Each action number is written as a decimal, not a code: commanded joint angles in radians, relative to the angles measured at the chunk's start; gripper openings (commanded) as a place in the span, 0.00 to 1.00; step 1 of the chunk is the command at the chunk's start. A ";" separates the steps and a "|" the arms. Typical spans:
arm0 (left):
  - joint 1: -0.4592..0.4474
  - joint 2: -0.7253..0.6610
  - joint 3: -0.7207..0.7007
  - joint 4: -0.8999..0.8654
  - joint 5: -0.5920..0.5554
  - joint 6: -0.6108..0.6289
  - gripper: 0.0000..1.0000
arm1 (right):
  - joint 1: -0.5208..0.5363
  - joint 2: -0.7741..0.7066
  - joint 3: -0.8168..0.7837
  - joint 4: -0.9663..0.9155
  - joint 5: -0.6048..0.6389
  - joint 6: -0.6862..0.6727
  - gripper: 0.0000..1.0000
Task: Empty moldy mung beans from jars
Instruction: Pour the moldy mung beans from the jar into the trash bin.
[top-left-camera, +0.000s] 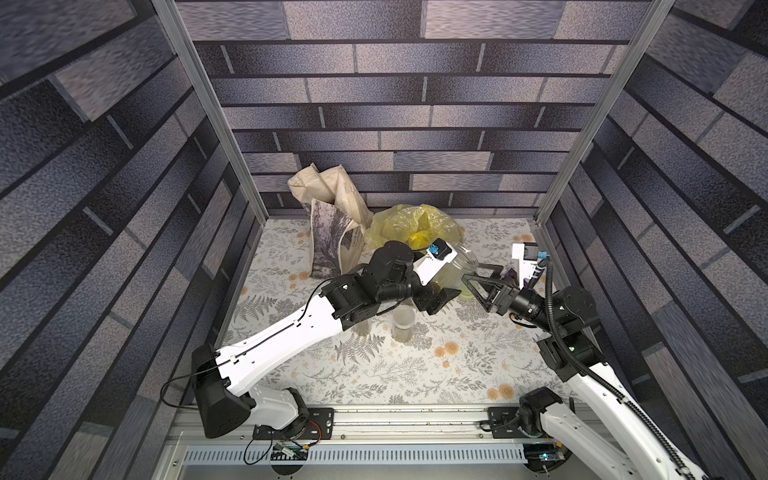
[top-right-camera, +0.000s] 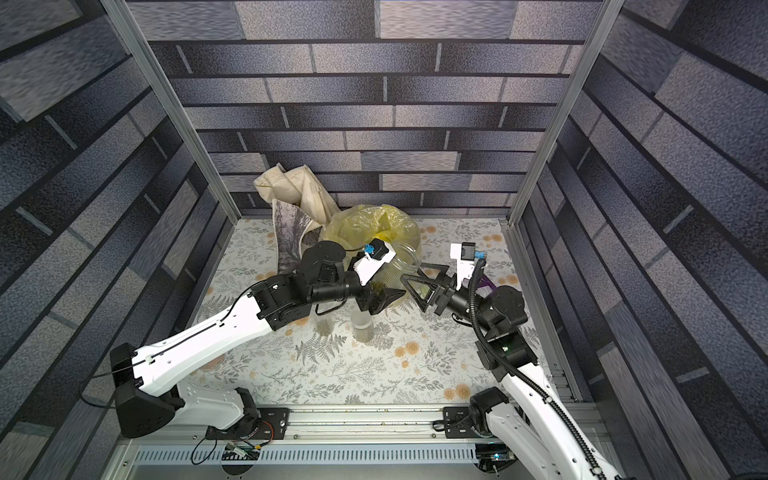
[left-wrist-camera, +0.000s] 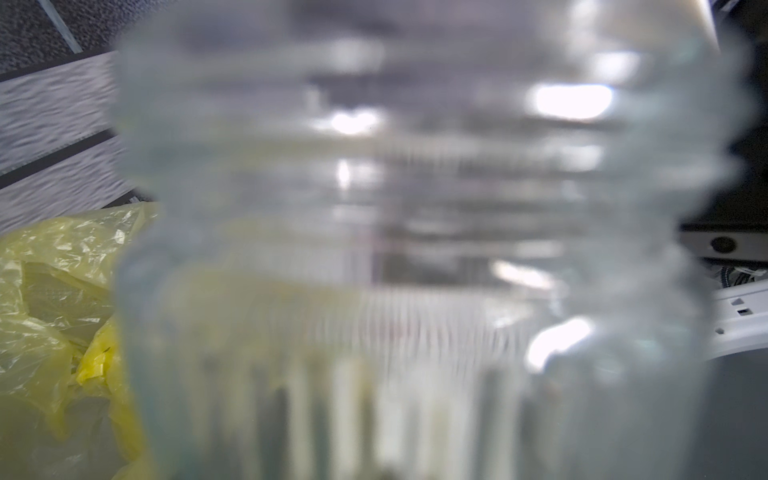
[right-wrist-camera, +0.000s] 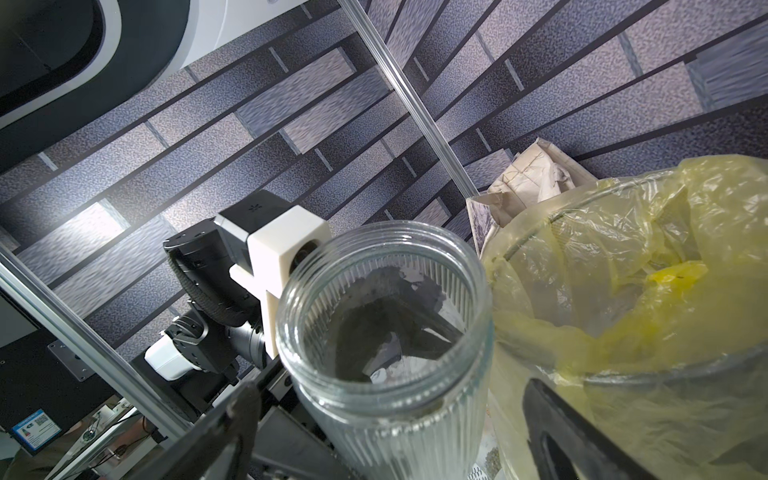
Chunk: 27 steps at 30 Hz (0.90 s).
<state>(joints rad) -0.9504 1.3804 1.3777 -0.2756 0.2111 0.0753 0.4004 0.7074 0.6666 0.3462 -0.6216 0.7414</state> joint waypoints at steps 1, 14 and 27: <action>-0.014 0.008 0.073 0.044 -0.007 0.029 0.72 | 0.008 -0.005 0.027 -0.049 0.031 -0.044 0.99; -0.064 0.087 0.151 0.022 -0.019 0.054 0.72 | 0.021 0.055 0.030 -0.026 0.088 -0.056 0.97; -0.099 0.133 0.176 0.053 -0.039 0.052 0.74 | 0.020 0.071 -0.008 0.016 0.183 -0.011 0.60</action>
<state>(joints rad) -1.0187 1.5162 1.5051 -0.3061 0.1444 0.0929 0.4213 0.7654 0.6693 0.3401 -0.5014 0.6666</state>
